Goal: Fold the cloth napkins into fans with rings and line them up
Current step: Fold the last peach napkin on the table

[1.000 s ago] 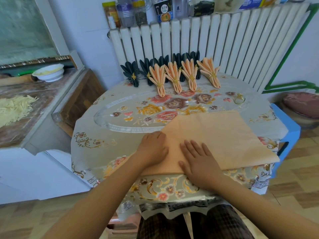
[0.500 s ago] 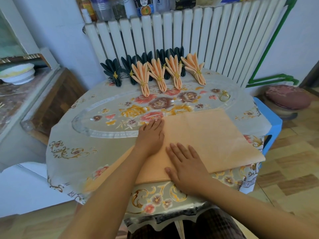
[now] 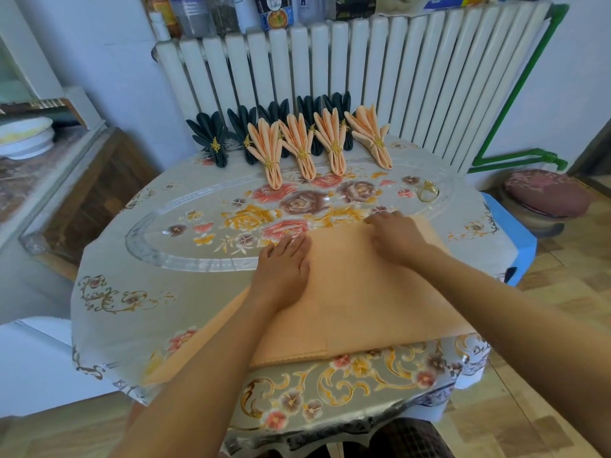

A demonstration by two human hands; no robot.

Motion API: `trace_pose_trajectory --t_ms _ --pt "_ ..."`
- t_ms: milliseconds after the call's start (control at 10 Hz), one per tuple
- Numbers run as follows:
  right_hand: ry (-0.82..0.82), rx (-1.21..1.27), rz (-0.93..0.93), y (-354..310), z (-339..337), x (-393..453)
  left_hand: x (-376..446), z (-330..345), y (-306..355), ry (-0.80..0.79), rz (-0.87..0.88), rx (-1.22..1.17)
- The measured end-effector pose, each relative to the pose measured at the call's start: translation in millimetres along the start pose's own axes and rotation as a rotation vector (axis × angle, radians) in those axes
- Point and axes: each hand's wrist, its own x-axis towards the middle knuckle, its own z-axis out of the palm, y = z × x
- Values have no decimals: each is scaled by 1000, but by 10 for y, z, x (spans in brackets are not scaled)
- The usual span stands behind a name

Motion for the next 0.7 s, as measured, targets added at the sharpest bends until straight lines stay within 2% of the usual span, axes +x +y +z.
trace_pose_trajectory --t_ms 100,200,400,600,700 --pt "-100 -35 160 285 -27 234 13 3 -2 3 -2 8" --pt "-136 -42 203 391 -114 341 26 -1 -14 10 -3 16" --pt "-220 -125 173 458 -174 383 28 14 -12 13 -2 10" --pt "-103 96 184 555 -289 245 34 26 -31 15 -7 9" --pt "-40 323 218 618 -376 75 31 26 -13 22 -1 18"
